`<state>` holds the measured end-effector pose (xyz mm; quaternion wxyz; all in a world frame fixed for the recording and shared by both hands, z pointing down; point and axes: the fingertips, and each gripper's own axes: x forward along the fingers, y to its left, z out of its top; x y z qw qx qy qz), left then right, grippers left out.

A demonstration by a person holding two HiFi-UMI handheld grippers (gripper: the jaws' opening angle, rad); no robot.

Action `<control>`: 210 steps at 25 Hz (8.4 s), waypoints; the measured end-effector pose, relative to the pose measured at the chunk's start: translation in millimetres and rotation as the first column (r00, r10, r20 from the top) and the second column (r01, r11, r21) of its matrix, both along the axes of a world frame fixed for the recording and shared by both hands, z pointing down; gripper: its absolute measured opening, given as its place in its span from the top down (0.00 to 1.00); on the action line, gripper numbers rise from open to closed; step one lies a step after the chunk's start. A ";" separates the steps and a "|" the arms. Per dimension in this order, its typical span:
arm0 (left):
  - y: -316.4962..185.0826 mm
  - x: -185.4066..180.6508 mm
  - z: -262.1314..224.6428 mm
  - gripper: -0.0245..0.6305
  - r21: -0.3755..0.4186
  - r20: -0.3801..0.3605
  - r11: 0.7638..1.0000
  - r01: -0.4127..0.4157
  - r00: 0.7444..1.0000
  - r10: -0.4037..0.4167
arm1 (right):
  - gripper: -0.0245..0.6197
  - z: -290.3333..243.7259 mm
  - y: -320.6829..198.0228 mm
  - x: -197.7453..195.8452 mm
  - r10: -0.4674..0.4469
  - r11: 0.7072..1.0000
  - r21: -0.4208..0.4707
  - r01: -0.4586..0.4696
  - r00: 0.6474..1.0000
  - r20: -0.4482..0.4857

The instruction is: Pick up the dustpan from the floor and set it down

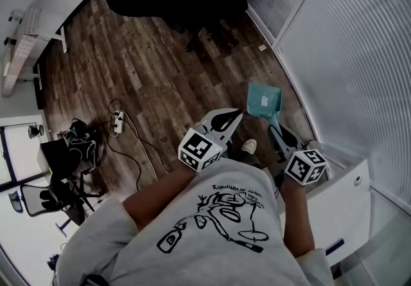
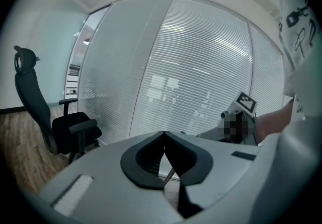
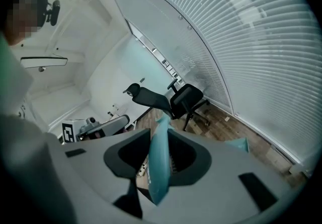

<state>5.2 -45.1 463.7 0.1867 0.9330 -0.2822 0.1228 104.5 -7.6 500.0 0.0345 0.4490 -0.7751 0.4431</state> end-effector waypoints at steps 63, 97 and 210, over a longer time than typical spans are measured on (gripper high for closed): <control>8.5 -17.4 13.3 0.96 -0.036 0.065 0.999 0.004 0.998 -0.002 | 0.82 236.1 -34.5 14.7 -0.012 0.977 -0.211 0.009 1.000 -0.013; 11.4 -11.5 17.0 0.96 -0.046 0.062 0.999 -0.002 0.998 0.005 | 0.82 261.5 26.4 0.9 -0.008 0.953 -0.302 0.018 0.999 0.036; -12.4 24.9 -155.2 0.96 0.142 -0.201 0.989 -0.048 0.977 0.076 | 0.91 -217.2 -25.6 4.3 0.190 0.835 0.541 0.102 0.868 -0.458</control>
